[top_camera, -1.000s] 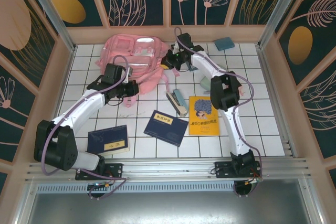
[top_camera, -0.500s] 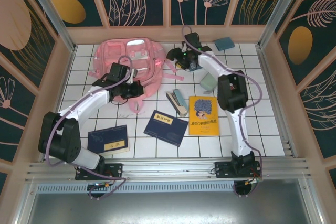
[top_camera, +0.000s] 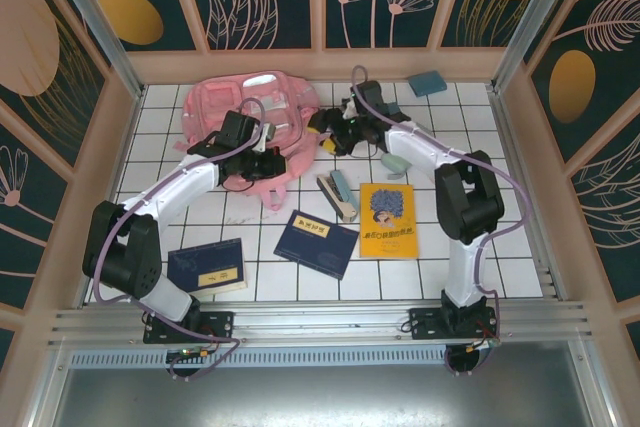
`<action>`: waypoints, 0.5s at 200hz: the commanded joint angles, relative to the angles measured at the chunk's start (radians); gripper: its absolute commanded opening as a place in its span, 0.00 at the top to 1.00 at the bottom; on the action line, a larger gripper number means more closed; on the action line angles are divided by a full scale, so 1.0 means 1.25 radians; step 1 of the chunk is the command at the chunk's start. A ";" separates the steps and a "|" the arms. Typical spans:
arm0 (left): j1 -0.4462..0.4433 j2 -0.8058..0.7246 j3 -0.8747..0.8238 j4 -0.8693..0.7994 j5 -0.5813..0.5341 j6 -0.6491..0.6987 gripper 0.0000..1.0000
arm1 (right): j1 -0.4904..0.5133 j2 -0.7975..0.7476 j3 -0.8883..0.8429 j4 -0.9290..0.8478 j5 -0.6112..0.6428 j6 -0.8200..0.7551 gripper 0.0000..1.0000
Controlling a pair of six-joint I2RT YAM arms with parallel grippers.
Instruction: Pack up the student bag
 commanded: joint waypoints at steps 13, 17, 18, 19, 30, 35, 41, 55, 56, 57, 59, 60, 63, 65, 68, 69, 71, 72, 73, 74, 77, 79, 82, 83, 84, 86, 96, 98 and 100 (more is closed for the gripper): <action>-0.012 -0.033 0.019 -0.013 0.023 0.023 1.00 | 0.031 0.046 0.041 0.075 -0.030 0.064 0.40; -0.012 -0.035 0.019 -0.017 0.020 0.024 1.00 | 0.036 0.054 0.049 0.075 -0.032 0.066 0.41; -0.012 -0.036 0.019 -0.017 0.019 0.024 1.00 | 0.038 0.057 0.052 0.075 -0.032 0.067 0.42; -0.012 -0.037 0.019 -0.018 0.018 0.024 1.00 | 0.038 0.057 0.052 0.075 -0.032 0.067 0.42; -0.012 -0.042 0.021 -0.026 0.016 0.028 1.00 | 0.039 0.075 0.067 0.080 -0.032 0.071 0.46; -0.012 -0.044 0.022 -0.028 0.014 0.030 1.00 | 0.052 0.083 0.072 0.080 -0.029 0.074 0.47; -0.012 -0.047 0.023 -0.032 0.010 0.031 1.00 | 0.057 0.091 0.076 0.081 -0.026 0.077 0.48; -0.012 -0.052 0.026 -0.039 -0.001 0.033 1.00 | 0.060 0.107 0.083 0.085 -0.029 0.080 0.57; -0.012 -0.053 0.026 -0.039 -0.002 0.034 1.00 | 0.060 0.108 0.083 0.086 -0.030 0.080 0.57; -0.012 -0.053 0.026 -0.040 -0.003 0.034 1.00 | 0.060 0.109 0.084 0.085 -0.029 0.080 0.58; -0.012 -0.053 0.026 -0.041 -0.004 0.034 1.00 | 0.060 0.111 0.085 0.085 -0.029 0.082 0.59; -0.013 -0.054 0.026 -0.042 -0.004 0.035 1.00 | 0.060 0.112 0.085 0.085 -0.029 0.082 0.60; -0.012 -0.055 0.027 -0.042 -0.005 0.036 1.00 | 0.061 0.113 0.086 0.087 -0.029 0.083 0.61; -0.012 -0.055 0.027 -0.043 -0.006 0.036 1.00 | 0.061 0.114 0.086 0.088 -0.029 0.083 0.62; -0.012 -0.057 0.027 -0.044 -0.008 0.037 1.00 | 0.061 0.116 0.084 0.088 -0.028 0.083 0.62; -0.012 -0.057 0.028 -0.045 -0.008 0.037 1.00 | 0.061 0.116 0.084 0.089 -0.028 0.084 0.62; -0.012 -0.057 0.029 -0.045 -0.008 0.037 1.00 | 0.062 0.117 0.085 0.089 -0.028 0.084 0.62; -0.012 -0.058 0.029 -0.046 -0.009 0.037 1.00 | 0.062 0.118 0.086 0.088 -0.028 0.083 0.62; -0.012 -0.057 0.029 -0.046 -0.009 0.039 1.00 | 0.063 0.118 0.086 0.089 -0.028 0.083 0.62; -0.012 -0.058 0.029 -0.047 -0.010 0.039 1.00 | 0.063 0.119 0.086 0.089 -0.028 0.083 0.62; -0.012 -0.058 0.030 -0.048 -0.012 0.039 1.00 | 0.063 0.120 0.087 0.087 -0.029 0.083 0.63; -0.012 -0.058 0.031 -0.050 -0.012 0.040 1.00 | 0.064 0.121 0.088 0.086 -0.030 0.082 0.62; -0.012 -0.059 0.033 -0.051 -0.014 0.041 1.00 | 0.064 0.122 0.089 0.084 -0.029 0.081 0.61; -0.012 -0.059 0.033 -0.051 -0.015 0.041 1.00 | 0.065 0.122 0.089 0.083 -0.029 0.080 0.61; -0.012 -0.059 0.034 -0.051 -0.015 0.042 1.00 | 0.065 0.123 0.089 0.081 -0.029 0.079 0.60; -0.012 -0.059 0.036 -0.053 -0.016 0.042 1.00 | 0.065 0.123 0.090 0.080 -0.028 0.079 0.59; -0.012 -0.058 0.040 -0.059 -0.019 0.045 1.00 | 0.066 0.122 0.089 0.070 -0.025 0.075 0.52; -0.012 -0.058 0.042 -0.060 -0.020 0.046 1.00 | 0.066 0.122 0.088 0.070 -0.025 0.074 0.52; -0.012 -0.058 0.044 -0.061 -0.021 0.047 1.00 | 0.067 0.122 0.087 0.070 -0.025 0.074 0.51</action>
